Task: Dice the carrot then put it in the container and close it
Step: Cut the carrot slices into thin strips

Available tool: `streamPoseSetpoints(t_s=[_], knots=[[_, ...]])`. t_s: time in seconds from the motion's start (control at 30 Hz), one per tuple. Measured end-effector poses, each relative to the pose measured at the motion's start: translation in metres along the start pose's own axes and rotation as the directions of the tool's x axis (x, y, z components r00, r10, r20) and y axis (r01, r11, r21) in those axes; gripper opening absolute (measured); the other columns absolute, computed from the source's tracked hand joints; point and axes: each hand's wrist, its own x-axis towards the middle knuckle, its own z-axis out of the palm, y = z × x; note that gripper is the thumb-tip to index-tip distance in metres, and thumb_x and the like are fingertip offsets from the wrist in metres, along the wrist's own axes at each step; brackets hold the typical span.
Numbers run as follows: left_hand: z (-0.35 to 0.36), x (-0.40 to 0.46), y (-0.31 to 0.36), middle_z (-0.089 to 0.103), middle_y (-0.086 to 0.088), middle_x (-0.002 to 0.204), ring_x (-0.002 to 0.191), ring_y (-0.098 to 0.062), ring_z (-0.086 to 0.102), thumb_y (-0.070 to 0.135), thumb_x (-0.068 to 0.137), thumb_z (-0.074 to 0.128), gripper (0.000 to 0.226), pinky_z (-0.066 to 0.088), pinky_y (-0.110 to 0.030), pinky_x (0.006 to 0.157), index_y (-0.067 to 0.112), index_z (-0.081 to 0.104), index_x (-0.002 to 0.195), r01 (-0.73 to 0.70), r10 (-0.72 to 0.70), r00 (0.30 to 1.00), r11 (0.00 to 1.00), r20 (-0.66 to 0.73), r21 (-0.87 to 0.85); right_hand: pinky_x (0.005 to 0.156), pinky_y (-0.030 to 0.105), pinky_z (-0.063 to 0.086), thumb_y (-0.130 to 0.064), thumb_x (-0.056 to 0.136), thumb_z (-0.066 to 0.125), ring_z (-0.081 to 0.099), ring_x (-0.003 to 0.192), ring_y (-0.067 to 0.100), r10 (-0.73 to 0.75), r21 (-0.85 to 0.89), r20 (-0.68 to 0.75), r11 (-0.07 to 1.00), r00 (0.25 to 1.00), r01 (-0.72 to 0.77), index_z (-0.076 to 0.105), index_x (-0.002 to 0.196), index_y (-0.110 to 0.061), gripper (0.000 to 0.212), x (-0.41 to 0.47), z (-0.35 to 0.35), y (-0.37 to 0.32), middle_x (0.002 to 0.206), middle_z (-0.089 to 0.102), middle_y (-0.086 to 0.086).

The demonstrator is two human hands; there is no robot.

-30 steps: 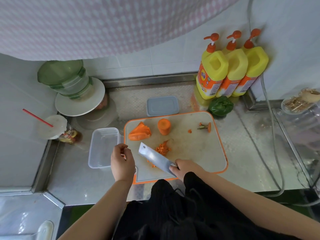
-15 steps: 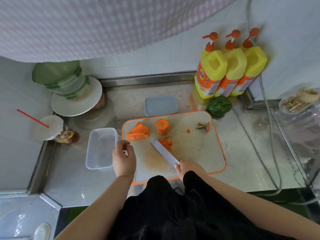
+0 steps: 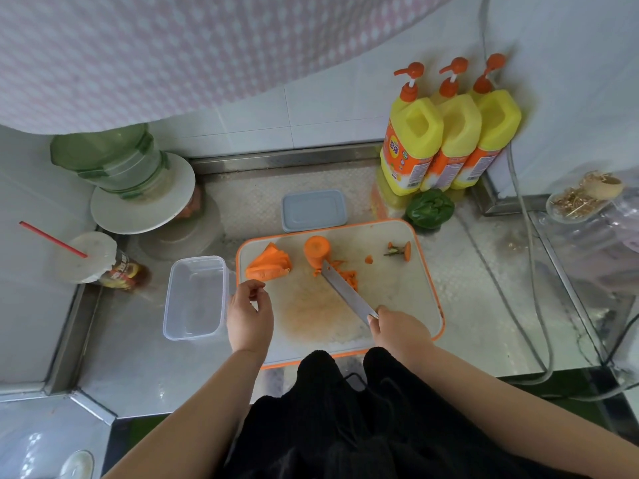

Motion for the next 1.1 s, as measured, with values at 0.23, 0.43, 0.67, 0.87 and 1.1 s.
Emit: streamPoseSetpoints(t_s=[0.23, 0.43, 0.67, 0.87, 1.1], knots=[[0.006, 0.000, -0.003, 0.064, 0.006, 0.095, 0.094, -0.018, 0.058, 0.016, 0.097, 0.050, 0.016, 0.048, -0.037, 0.084, 0.029, 0.059, 0.099, -0.015, 0.012, 0.998, 0.999, 0.064, 0.048, 0.057, 0.030, 0.039, -0.037, 0.103, 0.028, 0.049, 0.066, 0.020, -0.108, -0.059, 0.013, 0.992, 0.994, 0.108, 0.049, 0.111, -0.011, 0.034, 0.004, -0.005, -0.002, 0.063, 0.040, -0.005], [0.007, 0.002, 0.002, 0.065, 0.007, 0.096, 0.095, -0.021, 0.059, 0.017, 0.100, 0.044, 0.017, 0.047, -0.037, 0.080, 0.028, 0.057, 0.100, -0.039, 0.029, 0.994, 0.995, 0.107, 0.094, 0.058, 0.033, 0.046, -0.037, 0.103, 0.028, 0.052, 0.063, 0.019, -0.117, -0.045, -0.005, 0.992, 0.993, 0.116, 0.049, 0.108, -0.013, 0.032, 0.010, -0.005, -0.003, 0.065, 0.044, -0.004], [0.012, 0.011, 0.013, 0.065, 0.003, 0.101, 0.098, -0.021, 0.058, 0.020, 0.101, 0.045, 0.019, 0.044, -0.033, 0.081, 0.024, 0.063, 0.104, -0.115, 0.100, 0.984, 0.988, 0.148, 0.101, 0.043, 0.026, 0.026, -0.042, 0.102, 0.030, 0.045, 0.053, 0.016, -0.183, -0.039, -0.206, 0.983, 0.961, 0.178, 0.047, 0.094, -0.015, 0.033, -0.004, -0.010, 0.031, 0.058, 0.041, -0.007], [0.020, 0.003, 0.035, 0.049, 0.010, 0.107, 0.107, -0.022, 0.052, 0.000, 0.098, 0.043, 0.026, 0.038, -0.029, 0.090, 0.008, 0.062, 0.113, -0.290, 0.273, 0.949, 0.952, 0.156, 0.099, 0.036, 0.015, 0.003, -0.029, 0.071, 0.079, 0.018, 0.029, 0.012, -0.261, -0.198, -0.386, 0.960, 0.885, 0.197, 0.049, 0.067, -0.014, 0.034, -0.012, -0.019, 0.045, 0.035, 0.031, -0.007], [0.023, 0.002, 0.031, 0.063, -0.006, 0.111, 0.106, -0.023, 0.052, -0.017, 0.083, 0.045, 0.043, 0.046, -0.037, 0.090, 0.008, 0.070, 0.108, -0.470, 0.442, 0.876, 0.873, 0.192, 0.131, 0.032, 0.019, 0.020, -0.026, 0.062, 0.084, 0.036, 0.027, 0.013, -0.354, -0.281, -0.495, 0.929, 0.794, 0.240, 0.053, 0.062, -0.012, 0.035, -0.016, -0.016, 0.060, 0.040, 0.040, -0.006]])
